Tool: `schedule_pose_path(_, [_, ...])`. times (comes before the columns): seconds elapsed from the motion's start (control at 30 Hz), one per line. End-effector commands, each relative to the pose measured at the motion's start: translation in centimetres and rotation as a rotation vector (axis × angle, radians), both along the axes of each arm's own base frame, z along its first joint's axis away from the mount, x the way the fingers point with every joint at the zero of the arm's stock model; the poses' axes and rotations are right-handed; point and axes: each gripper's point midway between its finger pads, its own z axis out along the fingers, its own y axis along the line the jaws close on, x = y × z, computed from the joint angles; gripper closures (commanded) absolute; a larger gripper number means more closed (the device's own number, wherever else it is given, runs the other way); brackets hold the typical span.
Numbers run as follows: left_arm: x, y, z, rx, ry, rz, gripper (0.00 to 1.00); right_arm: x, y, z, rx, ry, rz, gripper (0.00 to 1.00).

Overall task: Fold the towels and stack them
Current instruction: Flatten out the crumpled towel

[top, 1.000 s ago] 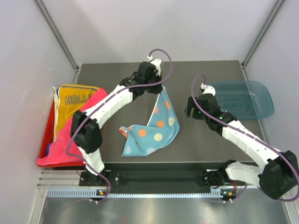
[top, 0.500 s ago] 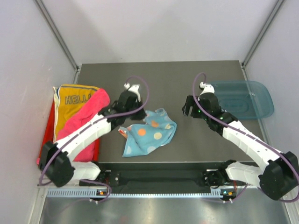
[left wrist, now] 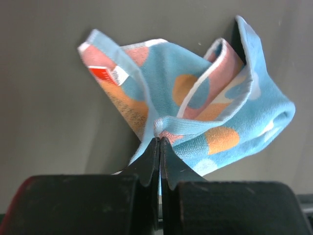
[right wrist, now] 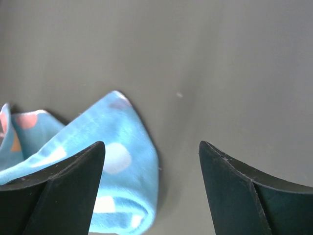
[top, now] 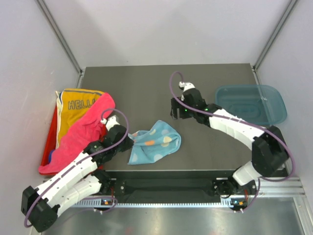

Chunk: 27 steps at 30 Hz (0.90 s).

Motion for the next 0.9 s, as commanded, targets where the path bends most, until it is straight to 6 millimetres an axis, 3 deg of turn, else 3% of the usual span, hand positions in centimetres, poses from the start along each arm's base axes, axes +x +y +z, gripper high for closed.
schedule_pose_path(0.0, [-0.4,1.9,-0.9,-0.001,0.014,0.131,1.00,0.8,4.5,0.8,-0.022,-0.037,0.158,0.23])
schedule_pose_path(0.07, [-0.4,2.1,-0.9,-0.003,0.004,0.145,1.00,0.6,6.4,0.3,-0.031,-0.022,0.216,0.23])
schedule_pose_path(0.1, [-0.3,2.3,-0.8,0.002,-0.004,0.155,1.00,0.5,7.1,-1.3,-0.050,0.010,0.243,0.23])
schedule_pose_path(0.17, [-0.1,2.3,-0.6,0.002,-0.008,0.159,1.00,-0.3,8.8,-1.9,-0.046,0.036,0.304,0.24])
schedule_pose_path(0.27, [0.0,2.3,-0.6,0.008,-0.008,0.164,1.00,-1.0,10.2,-4.3,-0.057,0.075,0.339,0.23])
schedule_pose_path(0.37, [0.1,2.4,-0.7,0.012,-0.008,0.172,1.00,-1.7,11.2,-5.5,-0.032,0.114,0.353,0.21])
schedule_pose_path(0.47, [0.2,2.5,-0.6,0.011,-0.009,0.178,1.00,-2.3,11.9,-8.0,-0.062,0.161,0.356,0.22])
schedule_pose_path(0.63, [0.2,2.3,-0.7,0.005,-0.009,0.174,1.00,-1.7,12.2,-9.2,-0.095,0.154,0.304,0.22])
schedule_pose_path(0.87, [0.8,1.7,-0.4,0.005,-0.025,0.149,1.00,-0.2,11.7,-8.5,-0.124,0.088,0.220,0.56])
